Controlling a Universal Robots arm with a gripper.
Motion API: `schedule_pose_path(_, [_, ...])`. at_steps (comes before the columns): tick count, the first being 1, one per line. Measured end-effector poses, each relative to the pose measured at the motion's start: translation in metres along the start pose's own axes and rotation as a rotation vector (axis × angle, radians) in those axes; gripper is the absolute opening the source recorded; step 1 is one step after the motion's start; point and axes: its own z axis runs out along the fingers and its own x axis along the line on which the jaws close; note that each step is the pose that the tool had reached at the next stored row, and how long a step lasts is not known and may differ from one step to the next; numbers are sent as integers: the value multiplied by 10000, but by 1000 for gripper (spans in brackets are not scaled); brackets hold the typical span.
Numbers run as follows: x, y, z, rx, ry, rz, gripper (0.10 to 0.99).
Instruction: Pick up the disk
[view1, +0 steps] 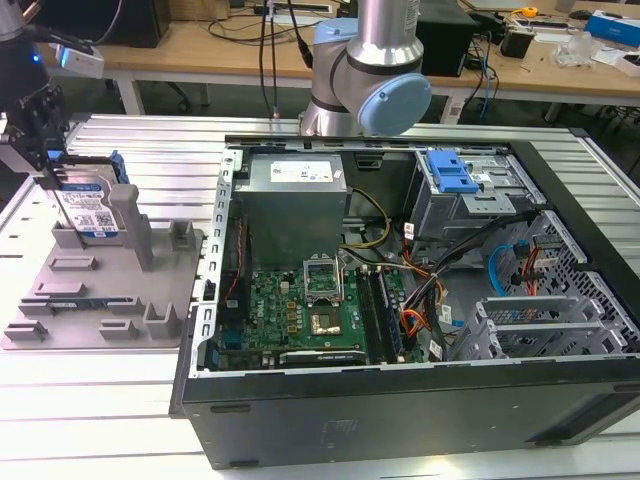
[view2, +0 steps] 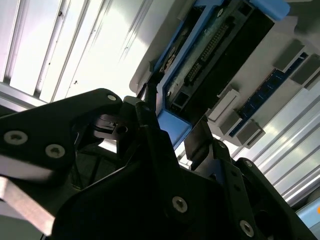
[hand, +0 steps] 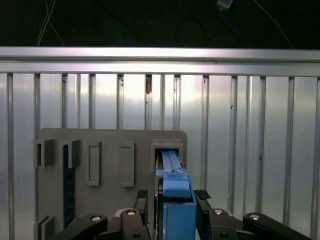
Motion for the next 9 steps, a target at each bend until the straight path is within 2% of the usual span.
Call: schedule_pose_path(9, [-1, 0, 10, -1, 1, -1, 467])
